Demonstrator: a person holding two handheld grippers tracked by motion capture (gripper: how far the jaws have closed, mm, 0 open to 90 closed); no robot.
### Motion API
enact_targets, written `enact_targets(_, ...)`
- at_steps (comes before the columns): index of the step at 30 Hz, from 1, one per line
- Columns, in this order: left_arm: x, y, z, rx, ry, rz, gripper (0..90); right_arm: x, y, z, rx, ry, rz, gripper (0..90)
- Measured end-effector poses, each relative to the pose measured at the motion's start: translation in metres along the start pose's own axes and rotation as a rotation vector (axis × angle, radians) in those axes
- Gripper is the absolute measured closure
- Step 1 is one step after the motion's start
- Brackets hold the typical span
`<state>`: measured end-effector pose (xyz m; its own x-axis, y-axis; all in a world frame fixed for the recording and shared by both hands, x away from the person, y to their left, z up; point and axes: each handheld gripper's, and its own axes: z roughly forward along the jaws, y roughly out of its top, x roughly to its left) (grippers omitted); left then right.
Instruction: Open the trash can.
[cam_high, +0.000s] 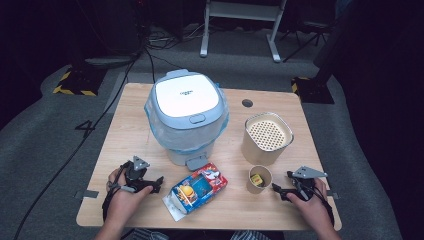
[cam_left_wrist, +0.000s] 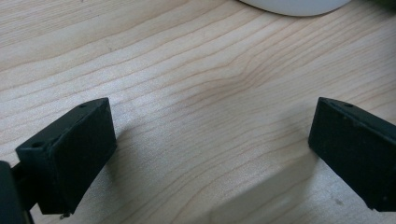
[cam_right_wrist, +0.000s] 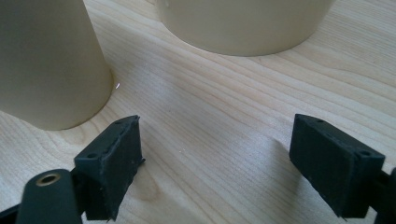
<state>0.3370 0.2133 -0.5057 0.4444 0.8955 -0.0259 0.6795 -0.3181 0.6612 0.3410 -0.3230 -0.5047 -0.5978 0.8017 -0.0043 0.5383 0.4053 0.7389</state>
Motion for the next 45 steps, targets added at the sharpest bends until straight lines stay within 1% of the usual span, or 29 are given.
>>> enact_targets(8, 0.002, -0.001, -0.001, -0.004, -0.013, 0.011, 1.6, 0.000, 0.000, 0.000, 0.000, 0.000, 0.000, 17.2)
enact_targets(10, 0.003, -0.001, -0.002, -0.007, -0.017, 0.013, 3.1, 0.000, 0.000, 0.000, 0.000, 0.000, 0.000, 17.2)
enact_targets(11, 0.005, -0.002, -0.002, -0.017, -0.015, 0.017, 4.8, 0.000, 0.000, 0.000, 0.000, -0.001, 0.000, 17.2)
enact_targets(12, 0.006, -0.002, -0.004, -0.024, -0.024, 0.020, 8.1, 0.000, 0.000, 0.000, 0.000, -0.001, -0.001, 17.2)
enact_targets(13, 0.008, -0.003, -0.005, -0.041, -0.030, 0.026, 13.9, 0.000, 0.000, 0.000, 0.000, 0.000, -0.001, 17.2)
enact_targets(14, 0.010, -0.003, -0.005, -0.051, -0.035, 0.029, 26.3, 0.000, 0.000, 0.000, 0.000, 0.000, -0.001, 17.2)
enact_targets(15, 0.013, -0.004, -0.006, -0.056, -0.036, 0.029, 26.3, 0.000, 0.000, 0.000, 0.000, 0.000, -0.001, 17.2)
enact_targets(16, 0.015, -0.003, -0.007, -0.056, -0.034, 0.027, 35.9, 0.000, 0.000, 0.000, 0.000, 0.000, -0.001, 17.2)
enact_targets(17, 0.017, -0.002, -0.008, -0.051, -0.036, 0.021, 35.9, 0.000, 0.000, 0.000, 0.000, 0.000, -0.001, 17.2)
enact_targets(18, 0.020, -0.001, -0.009, -0.043, -0.041, 0.026, 39.8, 0.000, 0.000, 0.000, 0.000, 0.000, -0.001, 17.2)
enact_targets(19, 0.021, 0.000, -0.010, -0.038, -0.063, 0.016, 42.7, 0.000, 0.000, 0.000, 0.001, -0.002, -0.002, 17.4)
enact_targets(20, 0.022, 0.002, -0.012, -0.038, -0.086, -0.004, 45.5, 0.000, 0.000, 0.000, 0.001, -0.002, -0.002, 17.4)
enact_targets(21, 0.023, 0.004, -0.013, -0.049, -0.108, -0.012, 46.7, 0.000, 0.000, 0.000, -0.001, -0.001, -0.001, 17.4)
enact_targets(22, 0.023, 0.007, -0.016, -0.069, -0.121, -0.003, 46.8, 0.000, 0.000, 0.000, -0.001, 0.002, -0.002, 17.4)
enact_targets(26, 0.025, 0.017, -0.028, -0.105, -0.143, 0.012, 53.0, 0.000, 0.000, 0.000, 0.000, 0.005, -0.005, 17.4)
enact_targets(29, 0.025, 0.025, -0.037, -0.131, -0.167, 0.024, 54.4, 0.000, 0.000, 0.000, 0.000, 0.005, -0.005, 17.5)
enact_targets(30, 0.024, 0.029, -0.040, -0.143, -0.179, 0.031, 54.3, 0.000, 0.000, 0.000, 0.000, 0.005, -0.005, 17.4)
enact_targets(33, 0.021, 0.039, -0.050, -0.175, -0.192, 0.060, 52.9, 0.000, 0.000, 0.000, -0.001, 0.005, -0.005, 17.4)
enact_targets(34, 0.020, 0.042, -0.053, -0.187, -0.203, 0.067, 52.9, 0.000, 0.000, 0.000, 0.000, 0.004, -0.005, 17.4)
enact_targets(38, 0.014, 0.056, -0.065, -0.207, -0.238, 0.106, 53.1, 0.000, 0.000, 0.000, 0.000, 0.005, -0.005, 17.4)
enact_targets(41, 0.011, 0.066, -0.073, -0.226, -0.252, 0.137, 53.2, 0.000, 0.000, 0.000, 0.000, 0.005, -0.005, 17.4)
enact_targets(43, 0.010, 0.073, -0.078, -0.236, -0.271, 0.143, 54.0, 0.000, 0.000, 0.000, 0.000, 0.005, -0.005, 17.4)
enact_targets(44, 0.009, 0.078, -0.081, -0.243, -0.276, 0.152, 54.7, 0.000, 0.000, 0.000, -0.001, 0.005, -0.005, 17.4)
enact_targets(45, 0.008, 0.082, -0.084, -0.257, -0.281, 0.155, 54.7, 0.000, 0.000, 0.000, -0.001, 0.005, -0.005, 17.4)
